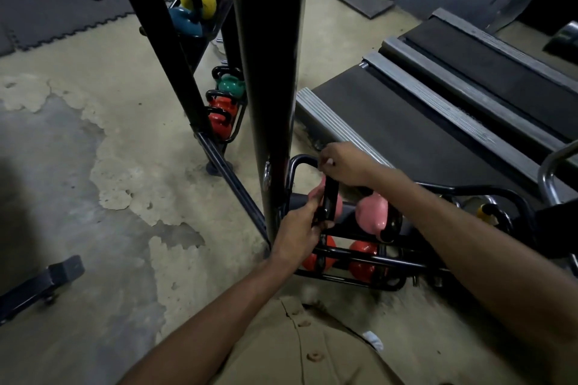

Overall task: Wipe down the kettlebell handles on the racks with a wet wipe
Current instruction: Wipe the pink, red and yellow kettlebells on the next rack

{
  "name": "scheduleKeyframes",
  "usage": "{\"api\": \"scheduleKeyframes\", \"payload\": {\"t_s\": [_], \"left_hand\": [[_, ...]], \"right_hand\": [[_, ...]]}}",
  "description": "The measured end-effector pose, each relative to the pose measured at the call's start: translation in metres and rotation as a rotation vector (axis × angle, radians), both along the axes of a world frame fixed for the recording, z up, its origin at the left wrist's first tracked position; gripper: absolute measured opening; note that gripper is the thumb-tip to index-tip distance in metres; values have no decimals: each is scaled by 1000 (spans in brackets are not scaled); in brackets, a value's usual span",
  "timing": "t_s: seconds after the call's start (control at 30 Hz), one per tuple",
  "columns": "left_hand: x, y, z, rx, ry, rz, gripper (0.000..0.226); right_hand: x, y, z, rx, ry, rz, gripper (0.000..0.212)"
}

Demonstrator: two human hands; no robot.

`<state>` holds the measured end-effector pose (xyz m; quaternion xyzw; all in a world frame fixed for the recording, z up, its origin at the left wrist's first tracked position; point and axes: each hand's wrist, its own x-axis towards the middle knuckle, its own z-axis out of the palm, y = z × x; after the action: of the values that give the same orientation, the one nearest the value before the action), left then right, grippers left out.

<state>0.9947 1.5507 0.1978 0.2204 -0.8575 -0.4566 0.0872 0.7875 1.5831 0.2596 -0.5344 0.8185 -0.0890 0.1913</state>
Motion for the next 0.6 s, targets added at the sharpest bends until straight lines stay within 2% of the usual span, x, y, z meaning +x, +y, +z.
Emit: {"api": "scheduleKeyframes", "payload": {"t_s": [0.07,0.13,0.2,0.27,0.37,0.47,0.53,0.6], "left_hand": [[1,1,-2,-31,-8,2,85],[2,-1,-5,0,-6,6,82],[2,-1,-6,54,-1,12,82],[2,-2,-7,40,-22,17,83],[1,1,-10,20,-17,6,87],[1,1,-14,-3,-2,1,82],[2,1,-14,-35,15,12,78],[2,1,-13,-47,29,17,78]], "right_hand": [[11,4,7,36,82,178,19],[25,16,6,25,160,230,20],[42,36,-6,-133,189,133,17],[65,56,-23,-409,90,-152,12],[95,62,-42,-692,-280,-751,10],[96,42,-54,-837,-894,-1212,12],[82,31,-60,-788,-1343,-1318,28],[67,26,-61,-676,-1600,-1343,44]]}}
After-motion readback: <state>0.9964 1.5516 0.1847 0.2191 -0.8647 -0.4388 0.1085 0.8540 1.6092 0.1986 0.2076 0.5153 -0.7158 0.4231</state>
